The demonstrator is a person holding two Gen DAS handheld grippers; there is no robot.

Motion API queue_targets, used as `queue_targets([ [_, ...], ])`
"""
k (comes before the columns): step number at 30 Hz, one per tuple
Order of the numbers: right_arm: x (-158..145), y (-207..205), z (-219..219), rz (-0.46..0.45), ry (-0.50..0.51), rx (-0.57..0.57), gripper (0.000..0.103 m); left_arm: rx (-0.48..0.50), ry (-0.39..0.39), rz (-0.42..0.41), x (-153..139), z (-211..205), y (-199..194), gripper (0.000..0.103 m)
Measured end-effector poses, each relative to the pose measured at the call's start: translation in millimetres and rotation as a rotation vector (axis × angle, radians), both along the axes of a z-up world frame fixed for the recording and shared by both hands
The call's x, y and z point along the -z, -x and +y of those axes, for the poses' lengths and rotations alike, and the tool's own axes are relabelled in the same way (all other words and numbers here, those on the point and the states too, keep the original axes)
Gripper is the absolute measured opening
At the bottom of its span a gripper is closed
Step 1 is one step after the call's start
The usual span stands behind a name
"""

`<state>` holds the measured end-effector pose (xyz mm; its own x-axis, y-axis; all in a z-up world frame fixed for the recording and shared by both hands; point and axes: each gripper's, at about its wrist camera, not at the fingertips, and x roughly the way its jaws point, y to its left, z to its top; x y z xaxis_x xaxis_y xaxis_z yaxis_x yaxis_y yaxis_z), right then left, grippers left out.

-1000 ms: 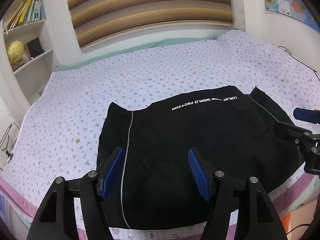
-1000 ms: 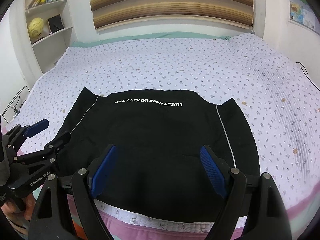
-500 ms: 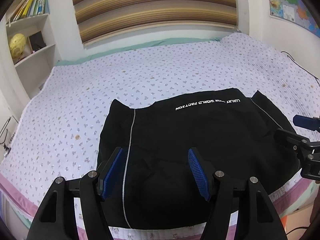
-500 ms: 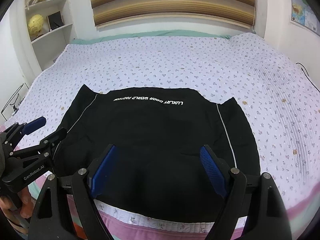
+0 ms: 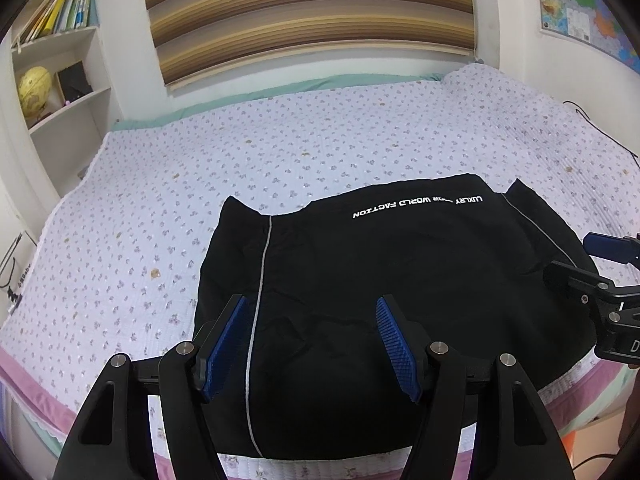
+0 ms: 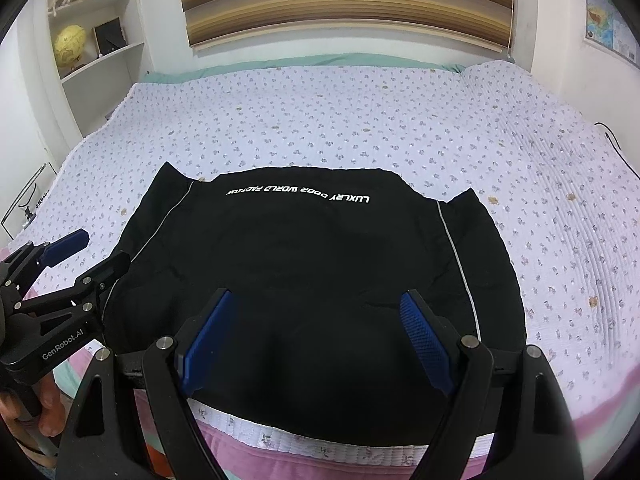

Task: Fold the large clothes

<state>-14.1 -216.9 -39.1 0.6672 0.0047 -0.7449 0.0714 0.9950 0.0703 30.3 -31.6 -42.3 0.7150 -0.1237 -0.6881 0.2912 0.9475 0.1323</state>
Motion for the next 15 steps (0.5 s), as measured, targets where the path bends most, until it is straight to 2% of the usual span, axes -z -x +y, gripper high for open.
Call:
queue_targets([
  [15, 6.8, -4.9, -2.5, 0.019, -0.009, 0.001, 0.086, -0.004, -0.005, 0.007, 4.6, -1.3, -2.3, 0.067],
])
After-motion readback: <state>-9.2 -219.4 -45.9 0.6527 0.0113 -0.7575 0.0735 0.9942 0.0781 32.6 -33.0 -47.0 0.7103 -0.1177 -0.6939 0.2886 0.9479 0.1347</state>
